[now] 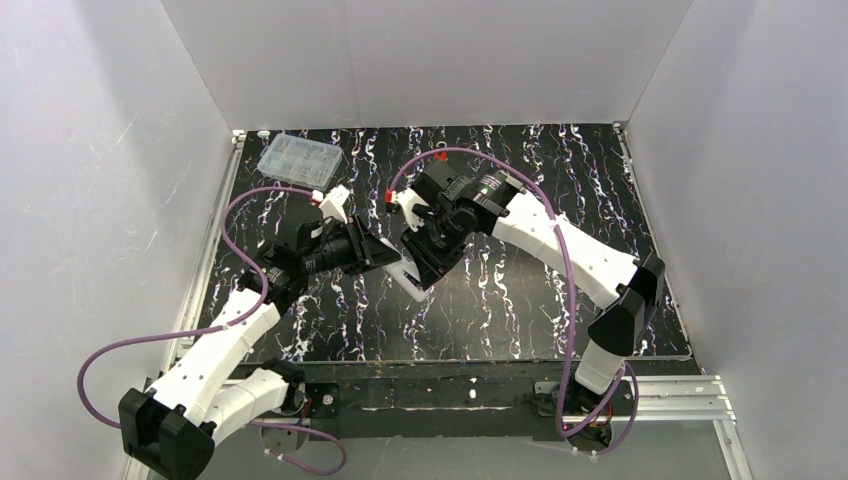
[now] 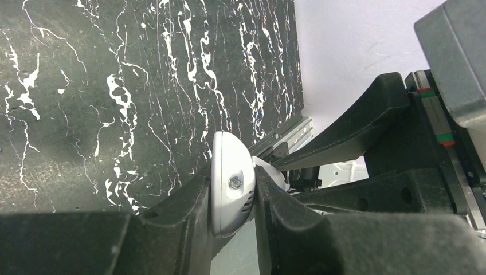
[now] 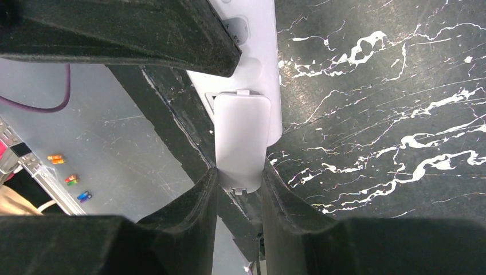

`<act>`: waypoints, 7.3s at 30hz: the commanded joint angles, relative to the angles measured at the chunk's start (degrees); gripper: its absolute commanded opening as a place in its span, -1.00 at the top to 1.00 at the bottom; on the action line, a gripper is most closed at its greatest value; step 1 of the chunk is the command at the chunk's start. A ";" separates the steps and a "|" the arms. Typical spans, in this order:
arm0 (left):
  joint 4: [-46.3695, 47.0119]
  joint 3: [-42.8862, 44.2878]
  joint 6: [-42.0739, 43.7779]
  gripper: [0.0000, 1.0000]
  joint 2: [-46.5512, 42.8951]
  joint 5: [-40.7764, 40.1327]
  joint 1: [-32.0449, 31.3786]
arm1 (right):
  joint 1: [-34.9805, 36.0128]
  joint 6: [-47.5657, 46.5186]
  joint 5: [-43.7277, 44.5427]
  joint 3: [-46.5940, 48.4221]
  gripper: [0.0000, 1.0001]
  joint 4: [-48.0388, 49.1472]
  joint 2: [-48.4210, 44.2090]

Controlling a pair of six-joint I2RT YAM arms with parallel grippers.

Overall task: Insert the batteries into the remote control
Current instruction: Load the battery cover into the remote control.

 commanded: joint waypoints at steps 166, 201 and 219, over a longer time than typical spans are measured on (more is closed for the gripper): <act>22.10 -3.02 -22.91 1.00 1.51 12.09 -0.35 | 3.64 -10.72 11.02 4.34 -0.14 -0.82 -2.66; 21.95 -3.47 -22.51 1.00 1.67 11.74 -0.35 | 3.72 -6.26 13.08 4.23 -0.50 7.42 -9.64; 35.59 -3.11 -27.47 1.00 5.23 11.19 -0.28 | -4.03 33.03 22.95 -33.86 -0.97 46.48 -41.12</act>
